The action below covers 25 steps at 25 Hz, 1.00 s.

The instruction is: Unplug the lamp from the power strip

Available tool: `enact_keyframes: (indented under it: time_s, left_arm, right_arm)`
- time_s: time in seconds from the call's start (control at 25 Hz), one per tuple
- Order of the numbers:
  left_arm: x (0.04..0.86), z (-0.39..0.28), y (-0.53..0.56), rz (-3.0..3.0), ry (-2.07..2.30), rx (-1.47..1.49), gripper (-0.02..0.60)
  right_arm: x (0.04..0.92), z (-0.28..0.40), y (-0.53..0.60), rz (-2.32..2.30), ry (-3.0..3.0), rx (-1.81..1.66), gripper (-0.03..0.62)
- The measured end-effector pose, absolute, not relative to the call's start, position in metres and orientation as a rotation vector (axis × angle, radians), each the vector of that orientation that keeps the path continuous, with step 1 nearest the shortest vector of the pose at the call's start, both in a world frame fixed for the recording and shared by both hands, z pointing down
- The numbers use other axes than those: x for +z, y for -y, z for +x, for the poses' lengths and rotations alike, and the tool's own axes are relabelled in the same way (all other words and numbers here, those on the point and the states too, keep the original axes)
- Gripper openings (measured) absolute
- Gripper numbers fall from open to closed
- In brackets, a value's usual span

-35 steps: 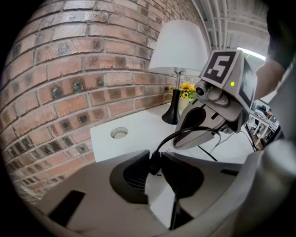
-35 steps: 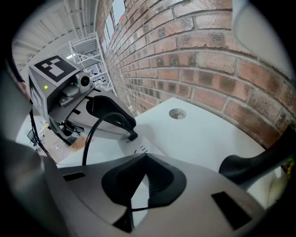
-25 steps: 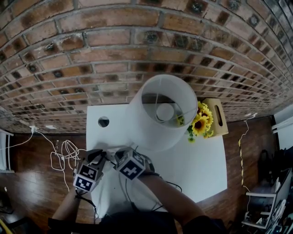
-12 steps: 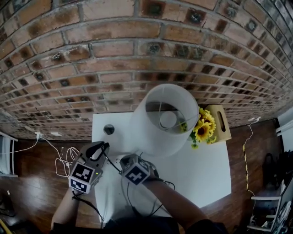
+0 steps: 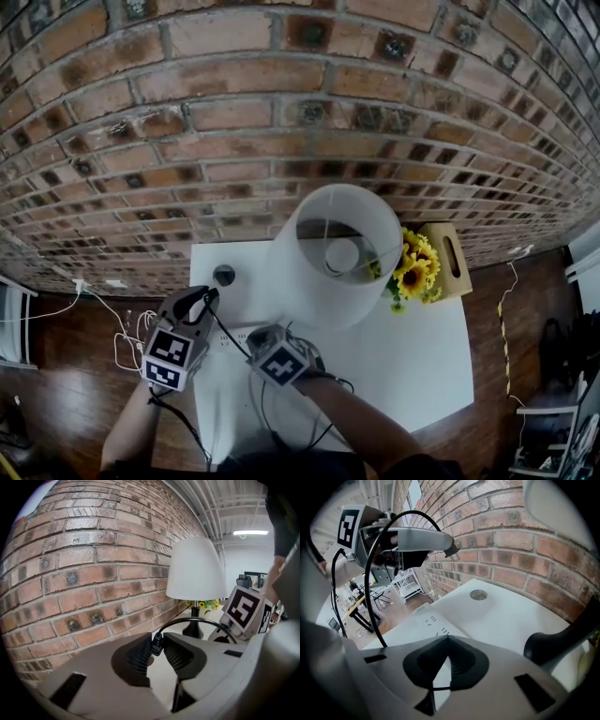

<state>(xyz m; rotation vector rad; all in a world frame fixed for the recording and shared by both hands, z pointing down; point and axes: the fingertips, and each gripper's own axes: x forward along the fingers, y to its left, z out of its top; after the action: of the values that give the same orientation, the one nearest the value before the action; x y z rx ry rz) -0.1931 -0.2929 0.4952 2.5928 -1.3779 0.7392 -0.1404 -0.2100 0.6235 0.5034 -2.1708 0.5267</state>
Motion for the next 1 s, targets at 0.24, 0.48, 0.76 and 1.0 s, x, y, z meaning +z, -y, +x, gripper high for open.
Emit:
enact_keyframes:
  time_s: [0.24, 0.48, 0.76, 1.0]
  left_arm:
    - [0.505, -0.197, 0.322, 2.569, 1.389, 0.768, 0.097]
    - [0.530, -0.196, 0.346, 2.514, 1.356, 0.759, 0.097]
    - [0.569, -0.199, 0.361, 2.458, 1.313, 0.784, 0.098]
    - [0.601, -0.197, 0.366, 2.435, 1.257, 0.859, 0.098]
  right_arm:
    - [0.623, -0.139, 0.210, 0.503, 2.170, 0.529, 0.005]
    - [0.624, -0.136, 0.209, 0.503, 2.162, 0.562, 0.005]
    - [0.622, -0.138, 0.209, 0.501, 2.180, 0.554, 0.005]
    - [0.622, -0.138, 0.211, 0.494, 2.189, 0.573, 0.003]
